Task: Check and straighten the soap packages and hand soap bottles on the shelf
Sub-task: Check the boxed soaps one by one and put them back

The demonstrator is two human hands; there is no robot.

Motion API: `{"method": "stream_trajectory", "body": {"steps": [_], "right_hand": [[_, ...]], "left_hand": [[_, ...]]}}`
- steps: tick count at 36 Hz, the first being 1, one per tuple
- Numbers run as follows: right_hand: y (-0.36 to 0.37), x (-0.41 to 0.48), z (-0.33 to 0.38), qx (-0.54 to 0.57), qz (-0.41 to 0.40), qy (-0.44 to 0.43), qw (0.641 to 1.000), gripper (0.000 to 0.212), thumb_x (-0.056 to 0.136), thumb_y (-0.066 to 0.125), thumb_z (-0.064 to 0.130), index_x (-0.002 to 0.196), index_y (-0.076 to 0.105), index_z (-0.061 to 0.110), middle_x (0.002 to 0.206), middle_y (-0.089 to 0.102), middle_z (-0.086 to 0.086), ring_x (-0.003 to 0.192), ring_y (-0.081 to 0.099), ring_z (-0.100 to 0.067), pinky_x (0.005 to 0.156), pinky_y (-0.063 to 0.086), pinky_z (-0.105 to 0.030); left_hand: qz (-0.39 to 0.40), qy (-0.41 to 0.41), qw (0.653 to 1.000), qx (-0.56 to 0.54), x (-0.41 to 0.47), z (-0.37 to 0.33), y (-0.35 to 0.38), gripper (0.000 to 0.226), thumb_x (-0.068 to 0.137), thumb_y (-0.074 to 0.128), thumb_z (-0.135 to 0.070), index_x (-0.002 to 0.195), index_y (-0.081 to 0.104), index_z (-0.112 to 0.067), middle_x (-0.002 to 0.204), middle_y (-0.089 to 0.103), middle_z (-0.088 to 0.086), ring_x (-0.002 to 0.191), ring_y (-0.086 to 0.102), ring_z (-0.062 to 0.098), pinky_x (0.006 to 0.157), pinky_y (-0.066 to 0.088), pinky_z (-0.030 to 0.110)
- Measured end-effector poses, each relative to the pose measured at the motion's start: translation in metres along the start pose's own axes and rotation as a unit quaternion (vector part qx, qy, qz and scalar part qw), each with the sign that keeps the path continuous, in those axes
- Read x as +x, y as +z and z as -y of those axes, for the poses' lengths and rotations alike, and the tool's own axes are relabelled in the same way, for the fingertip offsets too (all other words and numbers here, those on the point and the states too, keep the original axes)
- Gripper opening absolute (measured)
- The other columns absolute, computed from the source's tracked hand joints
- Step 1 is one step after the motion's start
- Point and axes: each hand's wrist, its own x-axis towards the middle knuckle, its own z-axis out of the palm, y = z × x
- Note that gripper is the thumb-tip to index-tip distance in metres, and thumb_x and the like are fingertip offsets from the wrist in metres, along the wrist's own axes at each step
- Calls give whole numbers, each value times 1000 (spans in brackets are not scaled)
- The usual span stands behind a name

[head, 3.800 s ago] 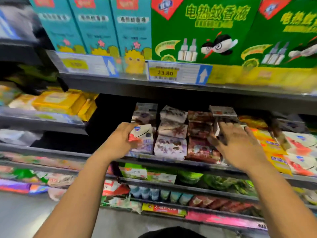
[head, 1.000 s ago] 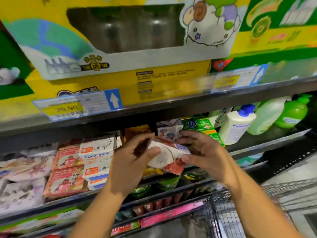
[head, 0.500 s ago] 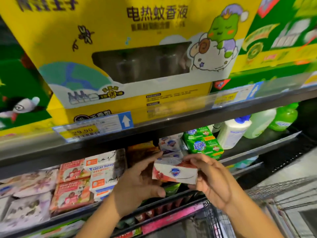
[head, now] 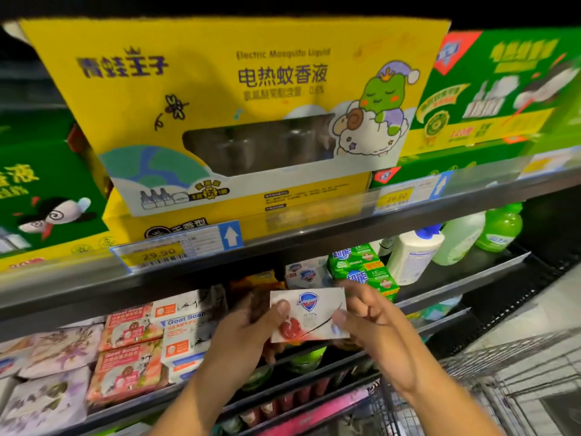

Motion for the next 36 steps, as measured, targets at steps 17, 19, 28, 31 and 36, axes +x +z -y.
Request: {"method": "stream_trajectory", "body": {"steps": [17, 19, 28, 31, 36], "right_hand": [[-13, -9, -6, 183, 57, 78, 978, 74, 65, 92, 32, 128, 64, 8, 121, 67, -25, 97, 70, -41, 82, 61, -40], [-12, -11, -6, 82, 63, 53, 993, 72, 69, 88, 11, 134, 58, 17, 125, 68, -15, 104, 69, -39, 90, 58, -40], [2, -15, -4, -247, 47, -77, 965, 44, 93, 69, 24, 131, 52, 37, 109, 73, 13, 93, 70, -6, 69, 52, -18], [4, -11, -18, -224, 88, -41, 970, 49, 95, 67, 25, 138, 44, 27, 116, 72, 3, 107, 69, -13, 88, 55, -30], [6, -7, -43, -128, 67, 40, 989, 47, 92, 71, 16, 132, 47, 20, 106, 75, -12, 102, 71, -28, 89, 55, -45]], "left_hand": [[49, 113, 991, 57, 0, 13, -8, 51, 55, 90, -45, 100, 66, -47, 109, 72, -12, 102, 68, 7, 84, 55, 24], [45, 118, 992, 16, 1, 13, -7, 59, 52, 90, -48, 104, 67, -32, 105, 74, -3, 99, 70, 13, 78, 55, 23], [27, 135, 989, 48, -6, 2, 0, 39, 66, 88, -38, 102, 72, -33, 100, 75, -13, 96, 71, 7, 78, 55, 19], [7, 183, 973, 139, -10, -7, 8, 37, 66, 79, -49, 100, 68, -58, 102, 69, -27, 98, 66, -1, 80, 54, 18], [0, 219, 936, 275, -5, -8, 11, 58, 68, 73, -67, 120, 65, -44, 111, 56, -32, 103, 57, -3, 84, 49, 21]]}}
